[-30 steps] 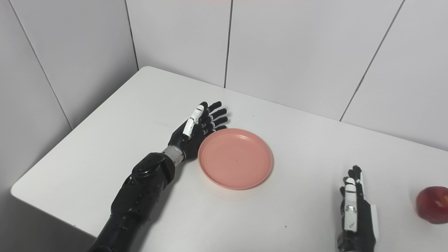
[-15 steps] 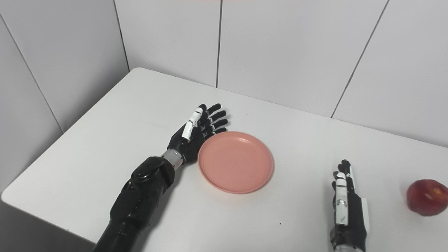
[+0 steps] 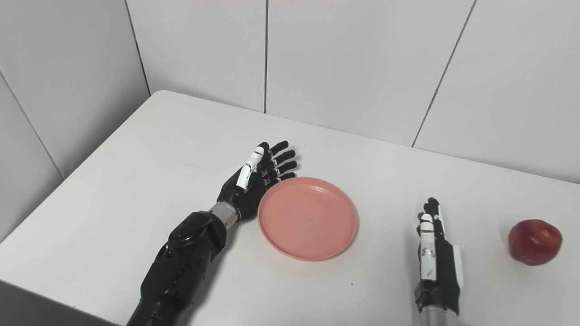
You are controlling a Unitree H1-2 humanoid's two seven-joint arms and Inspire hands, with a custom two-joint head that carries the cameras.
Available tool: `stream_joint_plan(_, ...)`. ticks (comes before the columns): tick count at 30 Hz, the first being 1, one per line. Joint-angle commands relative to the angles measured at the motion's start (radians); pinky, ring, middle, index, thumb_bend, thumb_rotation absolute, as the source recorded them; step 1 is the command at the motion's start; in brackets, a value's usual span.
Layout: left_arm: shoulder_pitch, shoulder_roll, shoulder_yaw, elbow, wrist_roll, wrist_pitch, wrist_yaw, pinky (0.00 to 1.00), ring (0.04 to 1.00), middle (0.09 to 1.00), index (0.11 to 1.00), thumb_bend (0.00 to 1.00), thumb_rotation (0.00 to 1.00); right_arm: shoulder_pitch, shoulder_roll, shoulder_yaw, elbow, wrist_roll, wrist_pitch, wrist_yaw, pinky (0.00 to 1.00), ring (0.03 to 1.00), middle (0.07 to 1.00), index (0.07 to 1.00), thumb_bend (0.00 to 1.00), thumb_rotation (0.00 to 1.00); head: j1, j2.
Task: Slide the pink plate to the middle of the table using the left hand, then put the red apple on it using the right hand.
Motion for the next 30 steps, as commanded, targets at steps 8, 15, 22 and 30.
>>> stream_joint_plan(8, 0.03, -0.031, -0.046, -0.005, 0.031, 0.03, 0.005, 0.92, 0.913, 0.916, 0.9, 0.37, 1.0, -0.04, 0.012, 0.007, -0.035, -0.022, -0.036, -0.012, 0.98, 0.968, 0.979, 0.974, 0.13, 1.0, -0.019, 0.01)
stream_joint_plan(15, 0.045, -0.044, -0.064, -0.015, 0.028, 0.041, -0.008, 0.92, 0.911, 0.914, 0.903, 0.37, 1.0, -0.041, 0.016, 0.013, -0.049, -0.045, -0.005, -0.018, 0.97, 0.958, 0.972, 0.971, 0.13, 1.0, -0.033, 0.016)
stream_joint_plan(22, 0.06, -0.054, -0.077, -0.052, 0.021, 0.056, -0.008, 0.9, 0.908, 0.911, 0.901, 0.36, 1.0, -0.04, 0.016, 0.02, -0.047, -0.07, -0.011, -0.017, 0.96, 0.96, 0.975, 0.973, 0.14, 1.0, -0.05, 0.019)
stream_joint_plan(30, 0.07, -0.051, -0.078, -0.078, 0.013, 0.057, -0.006, 0.91, 0.906, 0.912, 0.899, 0.37, 1.0, -0.046, 0.03, 0.018, -0.039, -0.077, -0.016, -0.021, 0.94, 0.953, 0.97, 0.966, 0.14, 1.0, -0.077, 0.023)
